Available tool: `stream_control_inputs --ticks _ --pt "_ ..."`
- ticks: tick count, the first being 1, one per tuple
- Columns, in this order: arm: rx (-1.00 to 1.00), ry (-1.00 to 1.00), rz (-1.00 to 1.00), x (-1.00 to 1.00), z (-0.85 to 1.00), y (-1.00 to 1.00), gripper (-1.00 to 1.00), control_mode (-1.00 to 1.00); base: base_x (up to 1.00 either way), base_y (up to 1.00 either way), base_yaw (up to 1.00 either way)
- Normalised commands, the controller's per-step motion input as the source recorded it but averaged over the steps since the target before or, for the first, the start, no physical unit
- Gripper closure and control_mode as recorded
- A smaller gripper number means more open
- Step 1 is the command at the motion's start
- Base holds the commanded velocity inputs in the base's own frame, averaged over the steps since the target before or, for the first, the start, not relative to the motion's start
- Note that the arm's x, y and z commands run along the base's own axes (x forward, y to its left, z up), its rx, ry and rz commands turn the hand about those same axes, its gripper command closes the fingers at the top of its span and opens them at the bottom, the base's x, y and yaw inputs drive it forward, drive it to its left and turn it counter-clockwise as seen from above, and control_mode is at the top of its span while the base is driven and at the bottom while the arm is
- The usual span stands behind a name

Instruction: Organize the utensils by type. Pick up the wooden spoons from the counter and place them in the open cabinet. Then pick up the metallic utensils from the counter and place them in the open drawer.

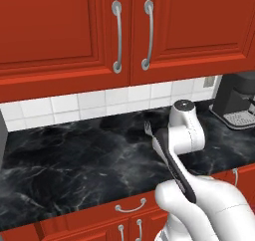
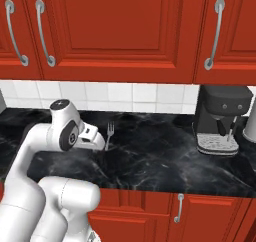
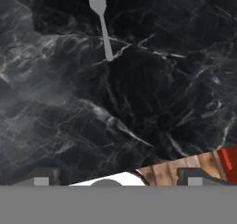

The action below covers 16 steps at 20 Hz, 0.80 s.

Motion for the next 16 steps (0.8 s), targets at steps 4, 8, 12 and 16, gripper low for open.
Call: stream_control_inputs --ticks 4,8,12,16 --pt "0.00 -0.03 0.14 0.56 -0.15 -0.01 -1.00 -1.00 0.00 0.00 0.00" --pt "0.00 0.01 0.17 0.68 -0.07 -0.12 -1.00 -1.00 0.00 0.00 0.00" --pt "0.00 0.10 0.08 0.58 -0.11 0.00 -1.00 -1.00 0.00 0.00 0.00" --pt "0.01 0.10 0.00 0.63 -0.09 0.01 -1.00 -1.00 0.00 0.00 0.00"
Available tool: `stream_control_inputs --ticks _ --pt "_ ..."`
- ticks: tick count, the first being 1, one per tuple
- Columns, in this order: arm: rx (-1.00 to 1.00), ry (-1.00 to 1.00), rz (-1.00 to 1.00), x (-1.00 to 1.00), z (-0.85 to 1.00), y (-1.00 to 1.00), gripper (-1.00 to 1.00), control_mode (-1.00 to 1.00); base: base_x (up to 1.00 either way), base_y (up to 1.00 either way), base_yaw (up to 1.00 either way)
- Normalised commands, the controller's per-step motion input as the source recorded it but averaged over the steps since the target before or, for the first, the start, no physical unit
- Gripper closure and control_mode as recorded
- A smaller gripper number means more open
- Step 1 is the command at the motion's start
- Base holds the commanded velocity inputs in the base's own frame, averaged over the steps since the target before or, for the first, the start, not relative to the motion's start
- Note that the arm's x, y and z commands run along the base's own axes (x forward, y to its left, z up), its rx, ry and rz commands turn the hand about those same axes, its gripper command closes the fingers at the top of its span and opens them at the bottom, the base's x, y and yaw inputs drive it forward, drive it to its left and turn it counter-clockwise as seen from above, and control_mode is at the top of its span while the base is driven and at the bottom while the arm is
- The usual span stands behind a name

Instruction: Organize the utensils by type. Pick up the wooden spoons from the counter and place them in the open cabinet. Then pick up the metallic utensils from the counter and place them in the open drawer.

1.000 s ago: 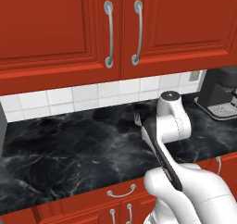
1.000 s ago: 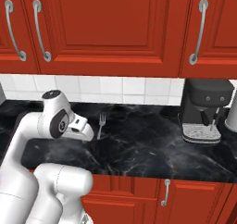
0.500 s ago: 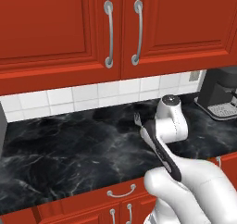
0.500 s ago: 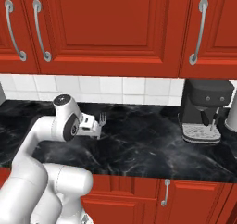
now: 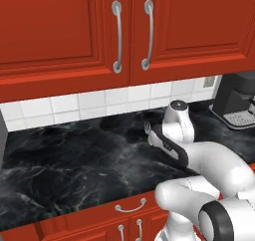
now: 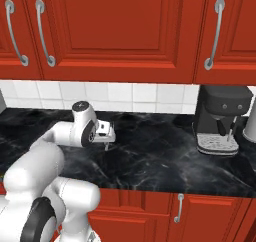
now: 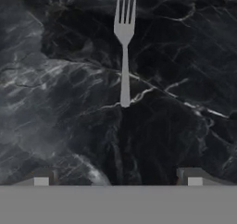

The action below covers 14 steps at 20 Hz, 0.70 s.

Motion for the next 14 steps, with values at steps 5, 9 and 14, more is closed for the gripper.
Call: stream_control_inputs --ticks 5,9,14 --pt "0.04 0.07 0.00 0.59 -0.13 0.04 -1.00 -1.00 0.00 0.00 0.00" --pt "0.01 0.03 0.01 0.44 -0.18 0.04 -1.00 -1.00 0.00 0.00 0.00" --pt "0.00 0.00 0.01 0.31 -0.31 0.00 -1.00 -1.00 0.00 0.00 0.00"
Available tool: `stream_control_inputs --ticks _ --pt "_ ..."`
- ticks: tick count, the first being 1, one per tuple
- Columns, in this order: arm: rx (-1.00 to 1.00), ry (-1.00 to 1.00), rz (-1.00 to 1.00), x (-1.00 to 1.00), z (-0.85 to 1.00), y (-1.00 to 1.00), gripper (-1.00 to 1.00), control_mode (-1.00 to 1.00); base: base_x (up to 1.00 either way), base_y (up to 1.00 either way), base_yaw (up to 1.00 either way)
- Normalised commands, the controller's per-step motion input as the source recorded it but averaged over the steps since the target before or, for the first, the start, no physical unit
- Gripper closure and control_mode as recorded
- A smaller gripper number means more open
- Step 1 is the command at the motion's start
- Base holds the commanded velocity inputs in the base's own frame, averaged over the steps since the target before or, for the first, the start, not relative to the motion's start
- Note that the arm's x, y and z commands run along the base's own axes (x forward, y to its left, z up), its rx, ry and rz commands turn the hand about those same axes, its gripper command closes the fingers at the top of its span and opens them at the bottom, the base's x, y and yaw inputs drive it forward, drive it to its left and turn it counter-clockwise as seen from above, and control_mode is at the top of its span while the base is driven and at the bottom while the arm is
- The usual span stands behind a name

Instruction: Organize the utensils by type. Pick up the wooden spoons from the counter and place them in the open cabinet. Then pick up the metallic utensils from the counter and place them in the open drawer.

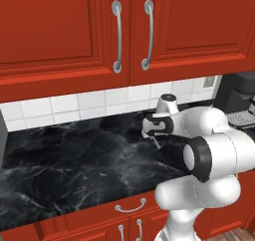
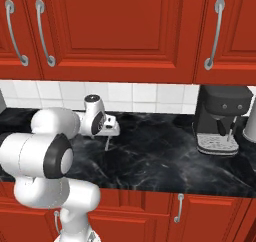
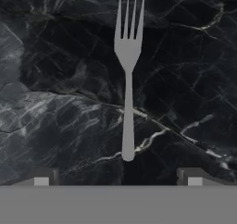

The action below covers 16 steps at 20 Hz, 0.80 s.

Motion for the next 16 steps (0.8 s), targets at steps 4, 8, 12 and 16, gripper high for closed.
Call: stream_control_inputs --ticks 4,8,12,16 --pt "0.00 0.00 0.00 0.39 -0.28 0.00 -1.00 -1.00 0.00 0.00 0.00" --pt "0.00 0.00 0.03 0.34 -0.29 0.00 -1.00 -1.00 0.00 0.00 0.00" --pt "0.00 0.01 0.06 0.31 -0.27 0.00 -1.00 -1.00 0.00 0.00 0.00" --pt "0.00 0.07 0.06 0.28 -0.26 -0.01 -1.00 -1.00 0.00 0.00 0.00"
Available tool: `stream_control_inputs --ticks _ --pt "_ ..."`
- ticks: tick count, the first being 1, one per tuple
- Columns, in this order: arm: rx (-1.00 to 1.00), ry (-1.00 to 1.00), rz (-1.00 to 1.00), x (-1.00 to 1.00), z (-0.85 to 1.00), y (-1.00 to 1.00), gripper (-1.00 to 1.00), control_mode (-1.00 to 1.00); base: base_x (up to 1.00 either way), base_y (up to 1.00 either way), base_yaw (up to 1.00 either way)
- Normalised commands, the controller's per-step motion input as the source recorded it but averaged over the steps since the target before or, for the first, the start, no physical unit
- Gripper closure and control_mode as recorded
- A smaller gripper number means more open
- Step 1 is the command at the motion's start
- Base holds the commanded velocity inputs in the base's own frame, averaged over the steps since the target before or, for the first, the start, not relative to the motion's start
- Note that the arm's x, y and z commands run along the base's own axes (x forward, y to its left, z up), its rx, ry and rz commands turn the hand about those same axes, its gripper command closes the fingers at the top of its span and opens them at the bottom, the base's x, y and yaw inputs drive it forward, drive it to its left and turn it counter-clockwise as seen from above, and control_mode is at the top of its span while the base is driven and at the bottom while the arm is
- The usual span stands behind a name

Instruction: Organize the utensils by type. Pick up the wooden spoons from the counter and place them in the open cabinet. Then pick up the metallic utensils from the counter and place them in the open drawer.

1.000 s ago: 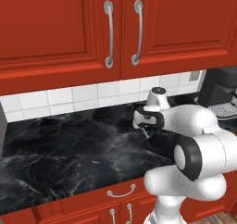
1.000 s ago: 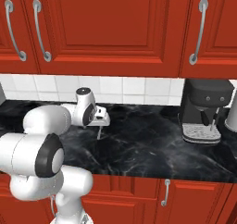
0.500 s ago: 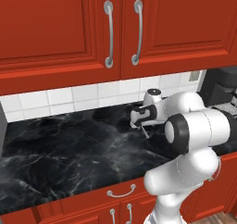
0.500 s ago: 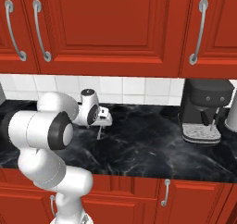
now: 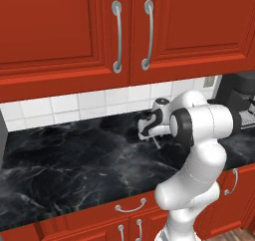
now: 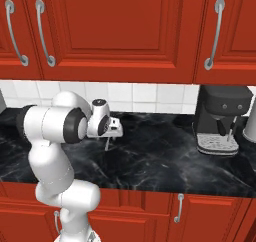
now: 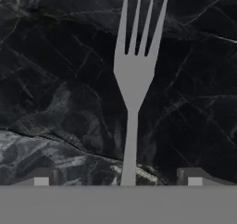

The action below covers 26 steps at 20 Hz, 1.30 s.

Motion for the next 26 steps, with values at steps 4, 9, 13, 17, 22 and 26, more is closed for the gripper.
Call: stream_control_inputs --ticks 4,9,13,17,22,26 --pt "0.00 0.08 0.07 0.19 -0.23 -0.02 -1.00 -1.00 0.00 0.00 0.00" --pt "0.00 0.05 0.06 0.05 -0.17 0.00 -1.00 -1.00 0.00 0.00 0.00" --pt "0.00 0.01 0.05 0.09 -0.11 0.00 -1.00 -1.00 0.00 0.00 0.00" --pt "0.00 0.01 0.04 0.10 -0.12 0.00 -1.00 -1.00 0.00 0.00 0.00" --pt "0.00 0.02 0.03 0.07 -0.14 0.00 -1.00 -1.00 0.00 0.00 0.00" --pt "0.00 0.04 0.00 0.00 -0.22 0.00 1.00 -1.00 0.00 0.00 0.00"
